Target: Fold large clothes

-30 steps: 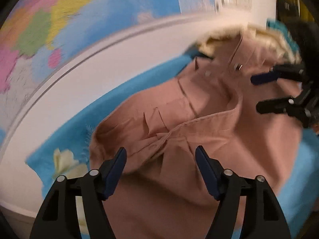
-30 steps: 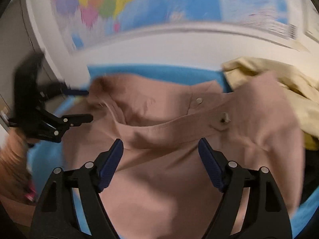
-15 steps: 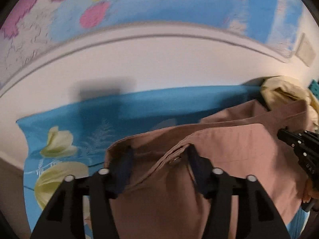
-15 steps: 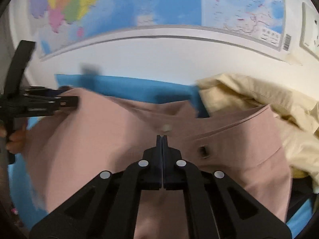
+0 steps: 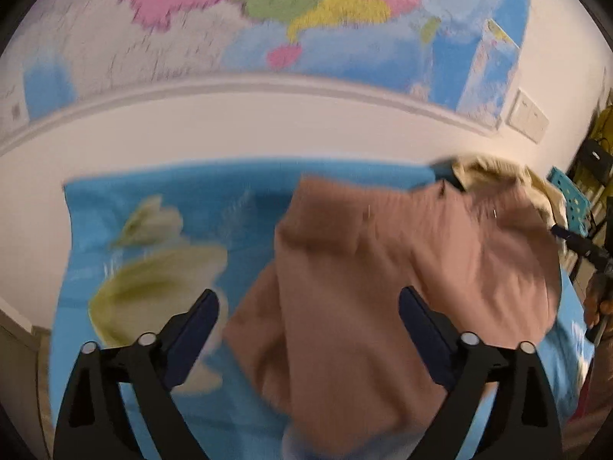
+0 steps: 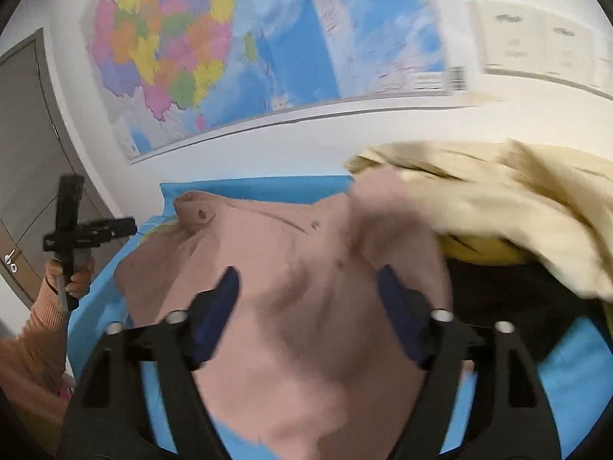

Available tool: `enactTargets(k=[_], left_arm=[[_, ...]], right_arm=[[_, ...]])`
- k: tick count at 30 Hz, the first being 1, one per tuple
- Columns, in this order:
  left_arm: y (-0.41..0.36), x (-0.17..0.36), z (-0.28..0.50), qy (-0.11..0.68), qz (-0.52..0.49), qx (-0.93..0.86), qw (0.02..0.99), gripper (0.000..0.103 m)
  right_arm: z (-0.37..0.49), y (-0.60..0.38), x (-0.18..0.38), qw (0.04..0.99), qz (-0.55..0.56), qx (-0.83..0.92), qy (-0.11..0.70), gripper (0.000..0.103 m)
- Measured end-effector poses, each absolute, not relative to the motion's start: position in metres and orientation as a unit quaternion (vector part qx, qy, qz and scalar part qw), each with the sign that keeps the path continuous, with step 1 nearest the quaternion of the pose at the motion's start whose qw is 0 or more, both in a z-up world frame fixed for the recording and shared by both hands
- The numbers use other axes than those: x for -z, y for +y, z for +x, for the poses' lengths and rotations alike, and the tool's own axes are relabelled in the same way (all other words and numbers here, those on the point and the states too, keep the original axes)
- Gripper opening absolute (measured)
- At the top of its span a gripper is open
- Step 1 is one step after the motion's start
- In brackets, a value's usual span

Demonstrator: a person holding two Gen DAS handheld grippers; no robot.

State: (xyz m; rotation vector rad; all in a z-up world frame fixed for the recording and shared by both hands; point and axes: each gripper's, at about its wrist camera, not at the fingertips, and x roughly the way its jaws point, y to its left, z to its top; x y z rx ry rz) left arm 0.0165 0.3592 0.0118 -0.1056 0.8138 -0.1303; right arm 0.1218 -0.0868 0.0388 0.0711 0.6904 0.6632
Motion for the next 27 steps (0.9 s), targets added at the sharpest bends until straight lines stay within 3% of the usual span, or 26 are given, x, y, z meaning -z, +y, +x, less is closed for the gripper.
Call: enactTargets(k=[7,9,10,12,13,14,15,17,19,23,27], left_arm=[[0.353,0.034,-0.007,0.415,-0.091,0.103,0.899,0.096],[0.345,0.047,-0.004,0.426,-0.104,0.120,0.891,0.093],[0.340,0.051,-0.002,0.432,-0.110,0.124,0.886,0.085],[0.330,0.057,-0.001,0.434,-0.101,0.117,0.888,0.068],[0.328,0.056,-0.001,0.433,-0.097,0.109,0.889,0.055],[0.329,0.054,-0.002,0.436,-0.112,0.106,0.887,0.039],[0.334,0.052,-0.004,0.438,-0.134,0.113,0.882,0.031],[0.349,0.043,-0.013,0.441,-0.192,0.130,0.867,0.018],[0.358,0.032,-0.026,0.435,-0.224,0.145,0.860,0.015],[0.364,0.011,-0.071,0.422,-0.249,0.160,0.857,0.014],[0.357,0.039,-0.087,0.463,-0.240,0.143,0.841,0.017]], right_arm=[[0.090,-0.132,0.017,0.855,0.102,-0.307,0.404,0.089],[0.090,-0.123,0.033,0.849,0.091,-0.310,0.417,0.089],[0.092,-0.120,0.038,0.845,0.092,-0.314,0.423,0.088],[0.101,-0.109,0.047,0.831,0.099,-0.333,0.435,0.070],[0.102,-0.106,0.047,0.830,0.099,-0.335,0.435,0.064],[0.106,-0.106,0.047,0.817,0.116,-0.353,0.441,0.042],[0.107,-0.110,0.043,0.806,0.139,-0.368,0.443,0.021],[0.102,-0.122,0.026,0.799,0.167,-0.390,0.425,0.013],[0.084,-0.142,-0.004,0.796,0.194,-0.413,0.398,0.010],[0.046,-0.164,-0.046,0.813,0.177,-0.414,0.369,0.007],[0.038,-0.170,-0.013,0.803,0.161,-0.375,0.434,0.007]])
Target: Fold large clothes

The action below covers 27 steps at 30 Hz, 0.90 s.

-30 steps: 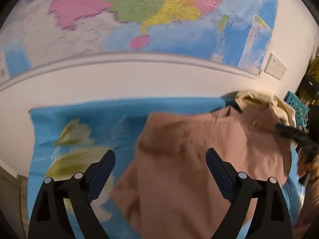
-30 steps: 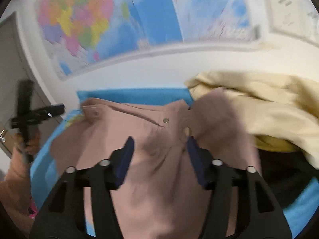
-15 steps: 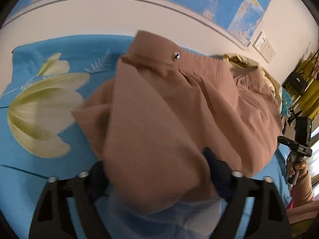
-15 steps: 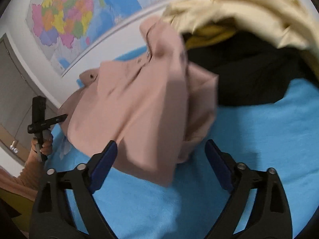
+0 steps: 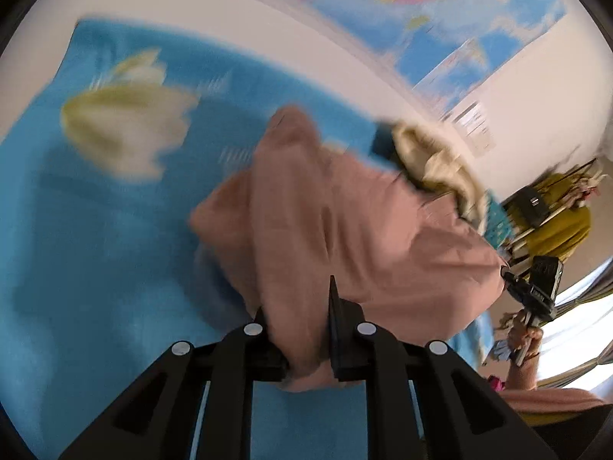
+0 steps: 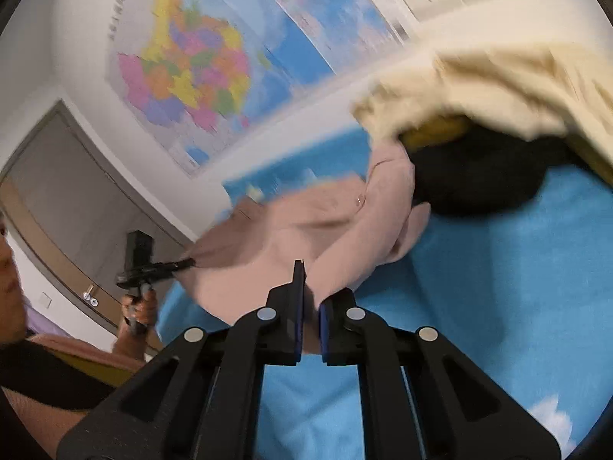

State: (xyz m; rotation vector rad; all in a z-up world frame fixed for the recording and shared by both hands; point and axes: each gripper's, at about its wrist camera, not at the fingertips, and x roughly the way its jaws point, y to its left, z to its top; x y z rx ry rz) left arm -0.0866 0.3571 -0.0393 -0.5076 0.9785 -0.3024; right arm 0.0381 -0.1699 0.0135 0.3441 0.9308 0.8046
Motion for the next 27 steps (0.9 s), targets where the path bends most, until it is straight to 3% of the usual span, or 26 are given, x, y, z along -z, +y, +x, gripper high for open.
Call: enactTargets(k=[1,2,5,6,7,8,11,14,16,17,19,20,21,27], left_arm=[[0.358,0.050,-0.085,0.482,-0.224,0.116,0.839,0.031],[0.359,0.056,-0.083,0.491,-0.208,0.083,0.842,0.044],[0.353,0.037,-0.081,0.459,-0.158,0.056,0.873,0.050],[0.350,0.028,-0.081,0.446,-0.145,0.054,0.881,0.057],[0.344,0.018,-0.080,0.432,-0.127,0.051,0.891,0.071],[0.335,0.009,-0.077,0.420,-0.105,0.053,0.900,0.074],[0.305,0.000,-0.052,0.428,-0.048,0.064,0.900,0.075],[0.282,0.008,-0.026,0.445,-0.018,0.072,0.892,0.075],[0.274,0.020,-0.006,0.467,-0.006,0.064,0.882,0.069],[0.274,0.027,0.002,0.475,-0.001,0.062,0.878,0.061],[0.272,0.036,0.014,0.485,-0.001,0.057,0.873,0.046],[0.273,0.040,0.017,0.487,-0.003,0.054,0.872,0.037],[0.277,0.044,0.021,0.491,-0.007,0.046,0.870,0.033],[0.296,0.027,0.031,0.462,-0.048,0.020,0.886,0.005]], right_arm=[[0.042,-0.169,0.005,0.796,0.153,-0.348,0.471,0.010],[0.045,-0.170,0.017,0.797,0.143,-0.322,0.491,0.018],[0.046,-0.177,0.012,0.830,0.124,-0.262,0.476,0.036],[0.046,-0.178,0.004,0.842,0.123,-0.255,0.459,0.055],[0.043,-0.178,-0.006,0.857,0.114,-0.247,0.438,0.063],[0.039,-0.168,-0.021,0.870,0.090,-0.256,0.411,0.068],[0.041,-0.131,-0.033,0.870,0.047,-0.293,0.393,0.075],[0.050,-0.080,-0.022,0.858,-0.023,-0.310,0.409,0.075],[0.057,-0.065,-0.011,0.850,-0.043,-0.315,0.420,0.075],[0.062,-0.055,-0.004,0.845,-0.054,-0.317,0.427,0.072],[0.072,-0.044,0.012,0.839,-0.073,-0.307,0.442,0.048],[0.076,-0.039,0.013,0.838,-0.077,-0.307,0.445,0.023],[0.080,-0.037,0.014,0.839,-0.074,-0.310,0.442,0.004],[0.080,-0.030,-0.025,0.882,-0.059,-0.300,0.358,0.002]])
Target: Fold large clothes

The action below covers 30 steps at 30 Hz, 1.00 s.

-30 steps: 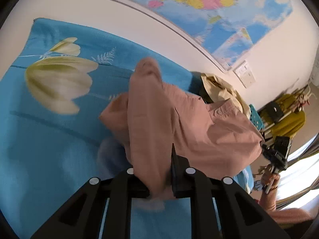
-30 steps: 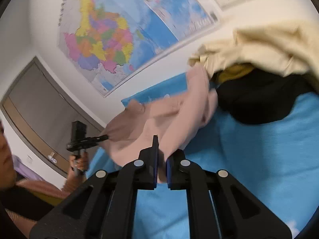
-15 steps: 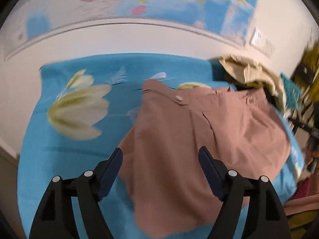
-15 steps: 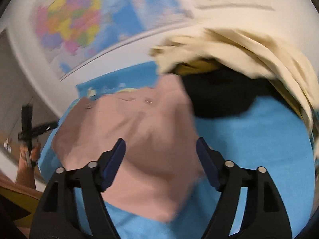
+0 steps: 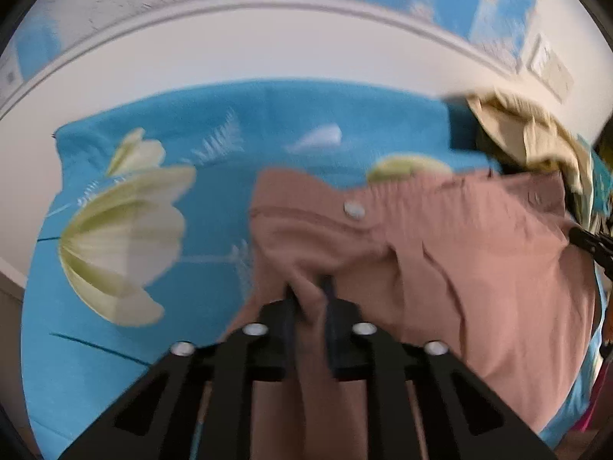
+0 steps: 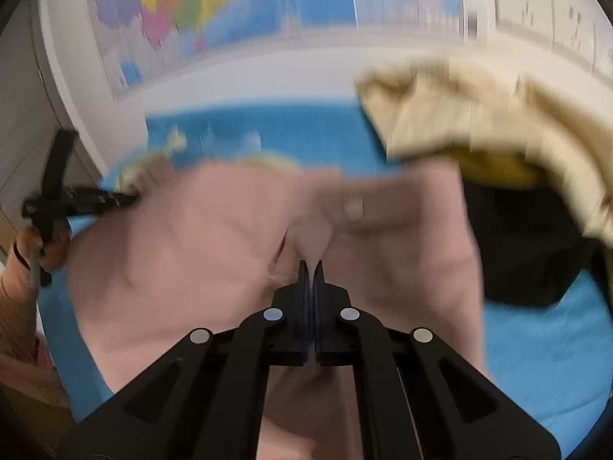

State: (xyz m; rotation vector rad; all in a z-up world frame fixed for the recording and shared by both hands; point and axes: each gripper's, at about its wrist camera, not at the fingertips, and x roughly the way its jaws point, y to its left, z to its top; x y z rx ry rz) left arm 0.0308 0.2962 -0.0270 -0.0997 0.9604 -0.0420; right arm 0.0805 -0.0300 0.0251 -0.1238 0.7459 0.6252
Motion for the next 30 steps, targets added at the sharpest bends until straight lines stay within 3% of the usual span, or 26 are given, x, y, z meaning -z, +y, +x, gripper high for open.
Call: enactTargets(k=[3,7,9,11,17,21,22,30], left_arm=[[0.303,0.030,0.037,0.468,-0.066,0.022,0.881,0.009],[0.305,0.033,0.033,0.462,-0.060,0.012,0.885,0.034],[0.308,0.027,0.025,0.449,-0.069,0.015,0.891,0.036],[0.306,0.017,0.014,0.430,-0.063,0.020,0.900,0.041],[0.284,0.009,-0.009,0.411,-0.037,0.061,0.909,0.053],[0.289,0.041,0.005,0.459,-0.032,0.024,0.887,0.053],[0.296,0.049,0.008,0.468,-0.044,0.017,0.883,0.057],[0.303,0.015,-0.043,0.395,-0.071,0.045,0.915,0.057]], right_arm=[[0.096,-0.023,-0.001,0.861,-0.085,-0.292,0.408,0.007],[0.105,-0.043,0.019,0.842,-0.032,-0.300,0.448,0.019],[0.099,-0.054,0.006,0.852,-0.014,-0.301,0.427,0.047],[0.091,-0.064,-0.011,0.866,-0.007,-0.300,0.400,0.054],[0.096,-0.088,-0.008,0.873,0.004,-0.263,0.411,0.054],[0.112,-0.100,0.023,0.861,0.025,-0.235,0.450,0.044],[0.111,-0.101,0.025,0.861,0.031,-0.235,0.450,0.044],[0.047,-0.113,-0.012,0.870,0.043,-0.297,0.391,0.052]])
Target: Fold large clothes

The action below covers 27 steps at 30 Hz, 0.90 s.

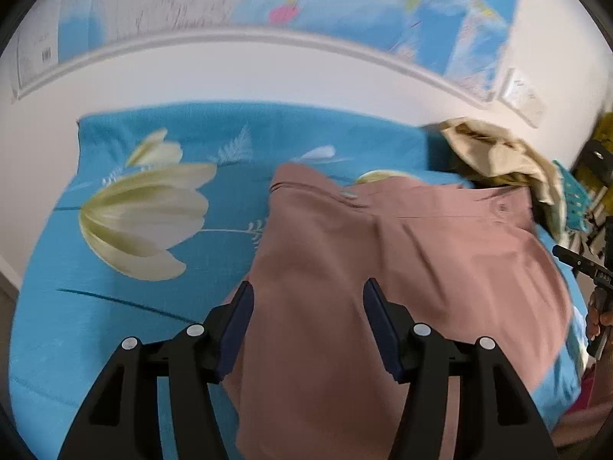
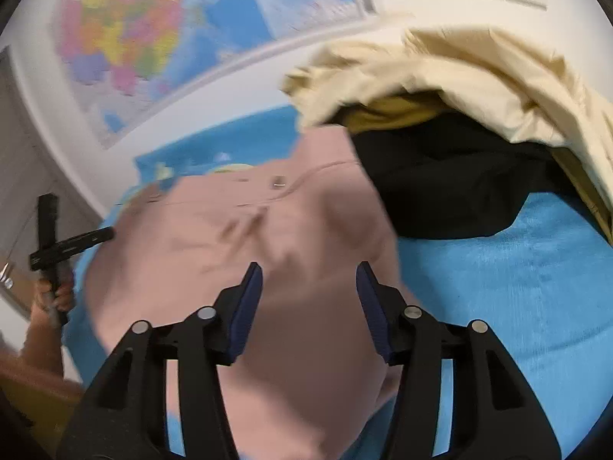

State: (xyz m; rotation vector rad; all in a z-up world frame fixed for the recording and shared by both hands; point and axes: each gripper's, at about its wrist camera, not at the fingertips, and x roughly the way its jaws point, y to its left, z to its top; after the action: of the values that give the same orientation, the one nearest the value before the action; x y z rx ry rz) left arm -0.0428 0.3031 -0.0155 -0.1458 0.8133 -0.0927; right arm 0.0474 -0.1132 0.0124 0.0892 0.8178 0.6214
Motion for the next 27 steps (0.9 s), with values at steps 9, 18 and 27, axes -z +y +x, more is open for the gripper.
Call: enactTargets(k=[9,18,27], left_arm=[[0.276,0.044,-0.064,0.426,-0.037,0.064,0.902,0.061],[0.290,0.018,-0.092,0.374,-0.068,0.070,0.922,0.064],[0.278,0.041,-0.099,0.400,-0.045,0.059,0.914,0.069]], right_arm=[[0.029,-0.109,0.029,0.858,0.003,-0.282,0.430,0.055],[-0.001,-0.095,-0.015,0.871,-0.006,-0.314,0.377,0.062],[-0.007,-0.022,0.010,0.831,-0.075,-0.376,0.403,0.062]])
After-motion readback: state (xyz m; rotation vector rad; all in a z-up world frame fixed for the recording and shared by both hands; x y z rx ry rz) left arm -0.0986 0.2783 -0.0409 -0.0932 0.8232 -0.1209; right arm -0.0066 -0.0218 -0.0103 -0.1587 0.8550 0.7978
